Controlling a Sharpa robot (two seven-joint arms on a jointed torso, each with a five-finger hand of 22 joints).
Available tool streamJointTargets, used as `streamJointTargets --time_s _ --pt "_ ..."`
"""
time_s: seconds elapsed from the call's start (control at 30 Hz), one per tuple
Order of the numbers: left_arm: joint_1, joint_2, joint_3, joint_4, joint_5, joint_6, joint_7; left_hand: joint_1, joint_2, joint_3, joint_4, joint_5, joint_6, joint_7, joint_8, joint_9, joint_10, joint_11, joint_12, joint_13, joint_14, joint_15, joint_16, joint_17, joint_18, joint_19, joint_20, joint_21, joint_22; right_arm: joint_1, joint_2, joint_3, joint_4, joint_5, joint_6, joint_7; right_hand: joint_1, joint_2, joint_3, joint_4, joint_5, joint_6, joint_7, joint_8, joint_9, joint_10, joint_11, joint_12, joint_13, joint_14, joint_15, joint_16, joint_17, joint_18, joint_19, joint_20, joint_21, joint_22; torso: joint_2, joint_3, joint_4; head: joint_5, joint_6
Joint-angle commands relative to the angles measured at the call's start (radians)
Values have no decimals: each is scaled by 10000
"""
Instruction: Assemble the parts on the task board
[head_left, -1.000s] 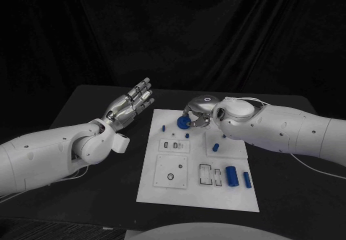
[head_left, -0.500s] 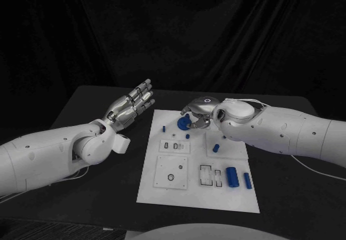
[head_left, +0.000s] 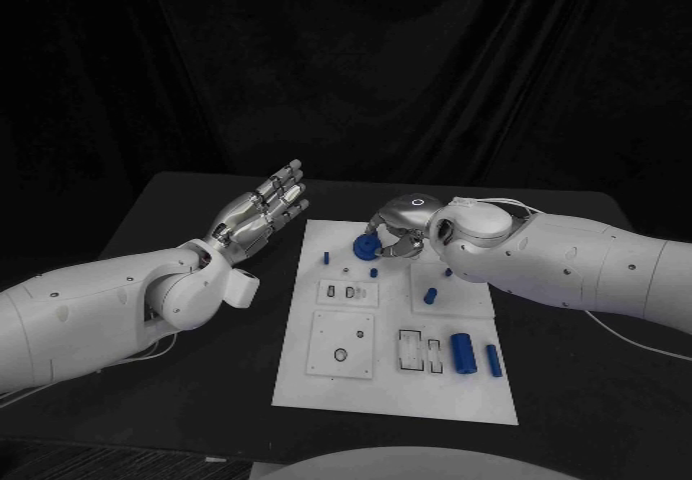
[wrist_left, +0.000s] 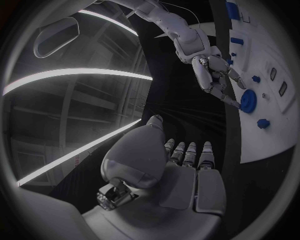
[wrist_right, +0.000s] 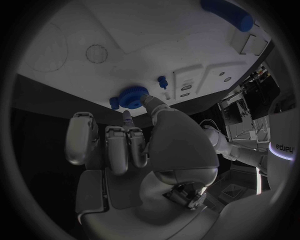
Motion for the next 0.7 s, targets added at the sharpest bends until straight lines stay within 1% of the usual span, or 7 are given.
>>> streamJointTargets --time_s 0.03,0.27,0.33,0.37,0.47,0.6,0.7 --pt "-17 24 9 -1 -7 143 93 107 3 62 3 53 -25 75 37 13 -13 60 -35 -11 -3 97 -36 -12 93 7 43 -58 -9 -56 12 2 -31 -20 311 45 -73 28 -36 12 -60 136 14 51 0 1039 -70 26 2611 1066 -74 26 2634 77 -1 -54 11 1771 1 -4 -2 -8 -10" --pt "-28 42 9 -21 -7 165 103 117 16 86 -9 63 4 126 42 16 -13 127 -35 -11 -3 84 -36 -12 98 7 40 -58 -9 -115 26 2 -91 -20 593 -29 -134 83 -66 61 78 564 73 132 -14 1039 -27 26 2611 1066 -47 26 2634 65 46 -40 35 1801 2 -20 25 -18 -29" --pt "-30 44 9 -26 -7 175 104 125 22 105 -20 68 18 153 44 17 -13 173 -35 -11 -3 84 -36 -12 101 7 41 -58 -9 -131 7 2 -92 -20 666 -54 -188 94 -81 102 89 1081 68 283 18 1039 -36 26 2611 1066 -45 26 2634 53 96 -33 84 1827 1 -22 31 5 -45" --pt "-31 43 9 -27 -7 177 105 128 22 111 -24 69 15 161 42 17 -13 191 -35 -11 -3 86 -36 -12 102 7 43 -58 -9 -138 -8 2 -93 -20 695 -68 -209 99 -80 120 98 1267 104 317 18 1039 -11 26 2611 1066 -38 26 2634 52 106 -32 85 1832 1 -20 30 9 -51" --pt "-33 26 9 -19 -7 171 111 133 22 121 -32 72 20 172 42 17 -13 215 -35 -11 -3 92 -36 -12 102 7 47 -58 -9 -161 -51 3 -109 -20 729 -105 -233 98 -74 142 123 1578 170 365 16 1039 38 26 2611 1066 -5 26 2634 43 135 -12 108 1844 -3 -24 26 24 -77" --pt "-34 8 9 -9 -7 166 116 137 22 127 -37 78 21 180 42 17 -13 228 -35 -11 -3 99 -36 -12 100 7 50 -58 -9 -173 -112 2 -116 -20 530 -98 -223 80 -69 134 121 2043 221 457 62 1039 98 26 2611 1066 46 26 2634 41 151 32 104 1848 -12 -25 1 82 -32" --pt "-34 -27 9 16 -7 154 121 144 21 137 -48 91 25 192 42 17 -13 250 -35 -11 -3 109 -36 -12 98 7 56 -58 -9 -177 -225 2 -82 -20 176 -65 -186 70 -63 105 131 2212 207 500 101 1039 97 26 2611 1066 51 26 2634 41 157 42 103 1849 -21 -14 -1 130 7"
